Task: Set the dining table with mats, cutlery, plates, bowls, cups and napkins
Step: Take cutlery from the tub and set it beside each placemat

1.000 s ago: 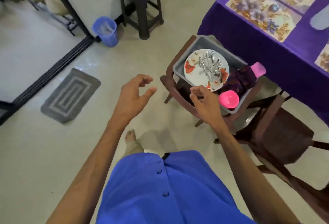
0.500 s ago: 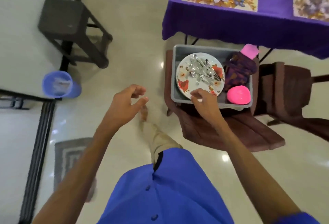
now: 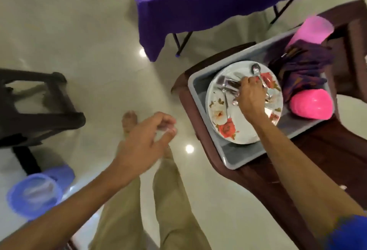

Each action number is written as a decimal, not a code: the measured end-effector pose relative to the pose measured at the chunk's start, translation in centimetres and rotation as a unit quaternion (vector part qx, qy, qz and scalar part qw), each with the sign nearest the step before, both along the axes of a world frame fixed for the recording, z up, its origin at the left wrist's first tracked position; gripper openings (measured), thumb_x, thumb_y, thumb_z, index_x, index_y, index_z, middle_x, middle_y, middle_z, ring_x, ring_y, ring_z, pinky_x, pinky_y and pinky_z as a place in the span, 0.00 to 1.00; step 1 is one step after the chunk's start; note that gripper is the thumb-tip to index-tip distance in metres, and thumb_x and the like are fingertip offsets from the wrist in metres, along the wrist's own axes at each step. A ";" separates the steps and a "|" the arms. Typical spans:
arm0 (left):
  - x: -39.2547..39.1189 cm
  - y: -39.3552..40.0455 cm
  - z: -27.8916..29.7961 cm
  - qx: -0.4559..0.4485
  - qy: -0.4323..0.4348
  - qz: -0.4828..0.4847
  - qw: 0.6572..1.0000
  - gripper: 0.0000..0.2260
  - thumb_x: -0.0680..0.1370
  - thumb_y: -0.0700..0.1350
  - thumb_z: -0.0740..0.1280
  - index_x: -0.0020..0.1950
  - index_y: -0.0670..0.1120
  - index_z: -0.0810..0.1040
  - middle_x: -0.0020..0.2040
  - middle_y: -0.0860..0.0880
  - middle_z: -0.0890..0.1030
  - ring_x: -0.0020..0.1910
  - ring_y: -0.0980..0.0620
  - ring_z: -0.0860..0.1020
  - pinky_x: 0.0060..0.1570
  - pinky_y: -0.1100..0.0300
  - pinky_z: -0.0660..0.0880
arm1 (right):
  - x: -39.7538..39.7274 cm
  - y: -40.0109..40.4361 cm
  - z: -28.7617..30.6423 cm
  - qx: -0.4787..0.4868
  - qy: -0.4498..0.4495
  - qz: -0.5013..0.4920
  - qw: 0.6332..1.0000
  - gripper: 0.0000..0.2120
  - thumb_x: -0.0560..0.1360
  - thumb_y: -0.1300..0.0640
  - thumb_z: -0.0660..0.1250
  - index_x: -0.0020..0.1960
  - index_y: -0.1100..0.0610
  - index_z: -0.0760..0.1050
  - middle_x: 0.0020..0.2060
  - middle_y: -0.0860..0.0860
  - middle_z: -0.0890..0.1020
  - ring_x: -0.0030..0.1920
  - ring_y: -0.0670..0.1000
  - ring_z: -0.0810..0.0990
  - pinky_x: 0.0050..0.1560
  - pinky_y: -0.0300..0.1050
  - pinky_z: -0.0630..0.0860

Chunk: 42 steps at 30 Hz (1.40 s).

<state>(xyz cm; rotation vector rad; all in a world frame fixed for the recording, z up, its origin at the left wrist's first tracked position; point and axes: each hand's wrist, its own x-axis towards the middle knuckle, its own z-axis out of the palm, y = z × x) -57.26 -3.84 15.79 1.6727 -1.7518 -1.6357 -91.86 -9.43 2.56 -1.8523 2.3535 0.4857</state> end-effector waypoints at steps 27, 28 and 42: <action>-18.7 -15.9 4.4 0.126 0.146 -0.268 0.944 0.12 0.83 0.56 0.68 0.61 0.54 0.85 0.55 0.59 0.86 0.56 0.58 0.83 0.58 0.56 0.81 | 6.1 2.2 17.7 -0.521 -0.609 -0.587 0.116 0.04 0.81 0.63 0.67 0.51 0.59 0.81 0.44 0.50 0.85 0.43 0.43 0.84 0.45 0.32 0.80; -20.0 -15.6 4.4 0.145 0.145 -0.234 0.950 0.12 0.82 0.57 0.69 0.60 0.54 0.86 0.55 0.58 0.86 0.56 0.58 0.83 0.60 0.53 0.81 | 6.1 1.9 17.6 -0.522 -0.610 -0.583 0.124 0.03 0.81 0.63 0.68 0.52 0.59 0.81 0.45 0.51 0.85 0.44 0.43 0.84 0.46 0.33 0.80; -20.7 -28.8 6.6 0.273 0.123 0.025 0.954 0.11 0.80 0.53 0.71 0.55 0.49 0.89 0.41 0.55 0.82 0.37 0.60 0.74 0.45 0.63 0.76 | 3.6 -8.1 19.1 -0.435 -0.361 -0.173 0.806 0.08 0.77 0.67 0.75 0.55 0.59 0.87 0.51 0.50 0.88 0.51 0.50 0.87 0.55 0.50 0.82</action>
